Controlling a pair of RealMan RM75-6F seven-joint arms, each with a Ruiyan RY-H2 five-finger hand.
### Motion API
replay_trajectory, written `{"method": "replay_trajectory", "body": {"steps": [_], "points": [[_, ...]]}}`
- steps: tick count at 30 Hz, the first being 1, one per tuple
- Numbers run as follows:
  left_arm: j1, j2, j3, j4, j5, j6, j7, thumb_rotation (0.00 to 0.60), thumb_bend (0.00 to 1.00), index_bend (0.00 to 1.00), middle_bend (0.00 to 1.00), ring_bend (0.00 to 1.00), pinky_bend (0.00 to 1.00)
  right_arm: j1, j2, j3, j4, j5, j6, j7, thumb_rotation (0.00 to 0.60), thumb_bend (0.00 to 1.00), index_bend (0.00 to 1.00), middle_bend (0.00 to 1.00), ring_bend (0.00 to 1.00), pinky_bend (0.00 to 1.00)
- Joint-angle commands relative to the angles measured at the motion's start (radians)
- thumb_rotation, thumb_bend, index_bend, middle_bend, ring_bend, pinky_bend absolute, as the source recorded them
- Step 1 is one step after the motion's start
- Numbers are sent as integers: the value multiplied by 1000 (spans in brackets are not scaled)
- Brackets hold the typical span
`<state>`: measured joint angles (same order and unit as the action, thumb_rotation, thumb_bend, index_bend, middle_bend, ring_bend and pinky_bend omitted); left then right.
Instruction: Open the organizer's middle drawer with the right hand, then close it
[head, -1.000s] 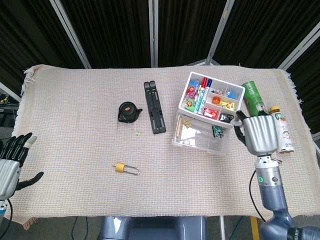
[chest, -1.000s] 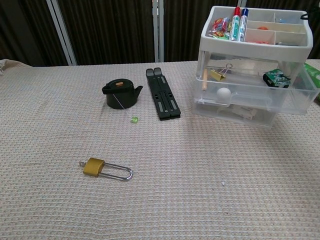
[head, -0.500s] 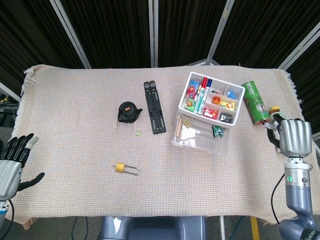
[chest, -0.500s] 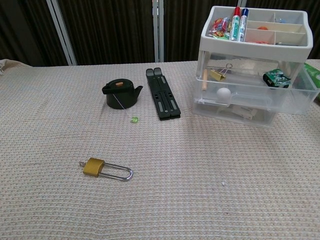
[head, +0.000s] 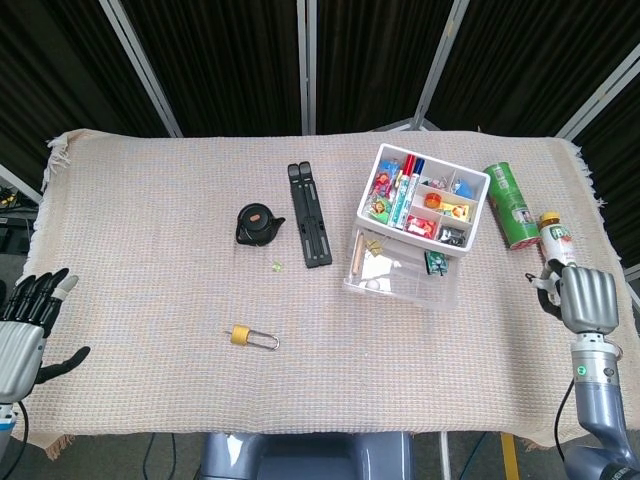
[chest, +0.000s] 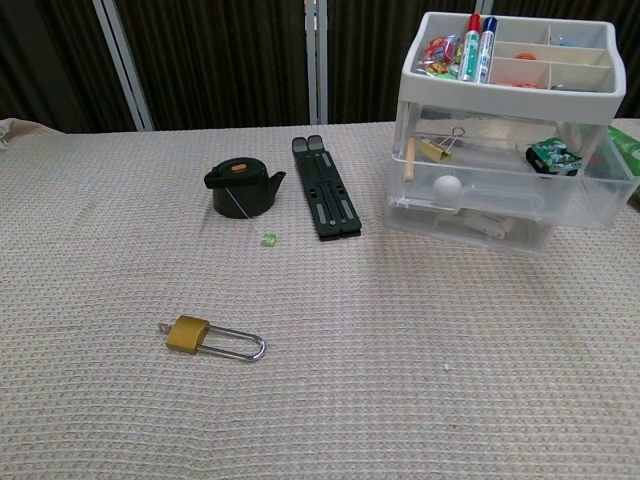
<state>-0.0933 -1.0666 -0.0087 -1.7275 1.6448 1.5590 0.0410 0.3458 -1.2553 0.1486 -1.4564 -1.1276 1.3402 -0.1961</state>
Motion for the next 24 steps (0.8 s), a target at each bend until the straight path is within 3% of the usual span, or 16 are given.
{"method": "replay_trajectory", "body": {"steps": [1,8,15,18,21,24], "points": [[-1,0,0,0,-2,-2,0,600,201,0,0,0,0,-13,-19,-17,13,-18,-8,7,600,283,569,1000,1000,675],[4,2,0,-2,4,7,0,600,201,0,0,0,0,-27,-52,-36,29,-58,-21,38,600,205,486,1000,1000,670],[4,4,-2,-1,2,9,-4,600,201,0,0,0,0,-38,-67,-30,46,-86,-10,57,600,198,407,1000,1000,663],[5,4,-2,-1,2,9,-5,600,201,0,0,0,0,-44,-71,-29,50,-100,3,57,600,184,382,992,984,610],[6,4,-2,1,0,9,-4,600,201,0,0,0,0,-54,-73,-26,53,-136,48,57,600,160,323,848,846,422],[8,3,-3,7,-5,10,-3,600,201,0,0,0,0,-73,-73,-25,58,-197,122,81,600,153,228,547,570,277]]}}
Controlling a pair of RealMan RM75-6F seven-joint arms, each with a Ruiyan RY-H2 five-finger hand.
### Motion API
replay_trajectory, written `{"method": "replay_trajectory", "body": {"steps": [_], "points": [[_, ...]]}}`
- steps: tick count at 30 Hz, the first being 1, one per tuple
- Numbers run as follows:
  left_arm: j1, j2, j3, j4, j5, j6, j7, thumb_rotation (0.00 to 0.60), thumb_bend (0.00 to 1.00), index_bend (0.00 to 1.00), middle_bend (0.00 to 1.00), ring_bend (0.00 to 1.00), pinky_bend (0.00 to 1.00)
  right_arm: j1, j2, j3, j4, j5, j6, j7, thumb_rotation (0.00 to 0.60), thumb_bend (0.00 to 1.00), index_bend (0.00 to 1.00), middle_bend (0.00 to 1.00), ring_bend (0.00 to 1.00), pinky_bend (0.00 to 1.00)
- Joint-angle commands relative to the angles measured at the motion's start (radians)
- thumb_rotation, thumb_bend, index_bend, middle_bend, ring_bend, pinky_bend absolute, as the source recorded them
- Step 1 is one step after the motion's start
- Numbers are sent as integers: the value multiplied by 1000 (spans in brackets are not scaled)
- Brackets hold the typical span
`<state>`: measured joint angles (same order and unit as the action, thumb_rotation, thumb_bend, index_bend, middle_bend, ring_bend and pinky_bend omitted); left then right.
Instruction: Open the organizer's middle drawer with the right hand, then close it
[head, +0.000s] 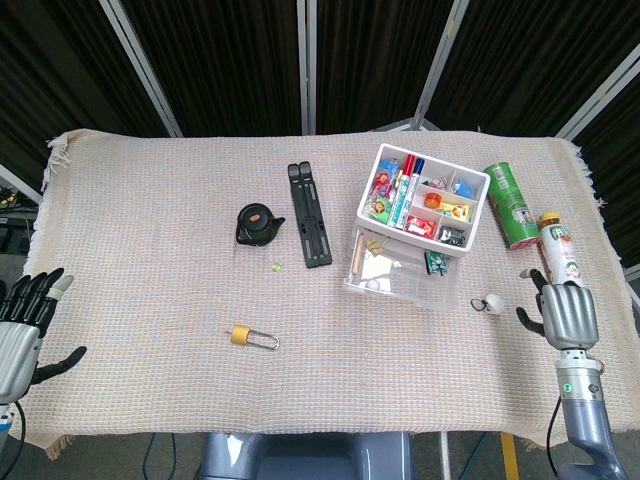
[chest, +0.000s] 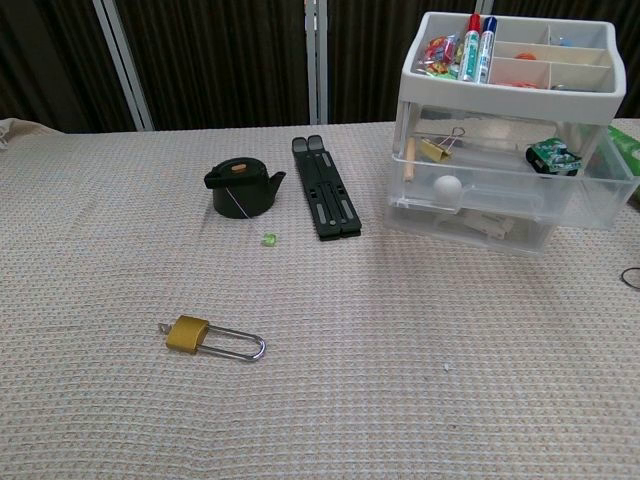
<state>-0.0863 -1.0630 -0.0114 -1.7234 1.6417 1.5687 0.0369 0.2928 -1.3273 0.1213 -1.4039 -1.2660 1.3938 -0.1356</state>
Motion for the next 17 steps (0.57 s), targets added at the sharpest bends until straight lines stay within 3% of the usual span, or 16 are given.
{"method": "replay_trajectory", "body": {"steps": [1,5,7,17], "points": [[1,-2,-1,5,-5,-1,2,600,201,0,0,0,0,-27,2,1,5,-78,93,27,600,151,185,441,459,248],[3,-6,0,12,-13,-6,6,600,201,0,0,0,0,-60,14,-13,1,-139,159,56,600,140,55,104,85,52],[4,-9,1,20,-15,-8,12,600,200,0,0,0,0,-75,29,-22,-9,-153,169,76,600,134,11,17,9,3],[12,-20,9,67,-56,-36,26,600,197,0,0,0,0,-120,124,-82,-81,-200,151,64,600,119,0,0,0,0]]}}
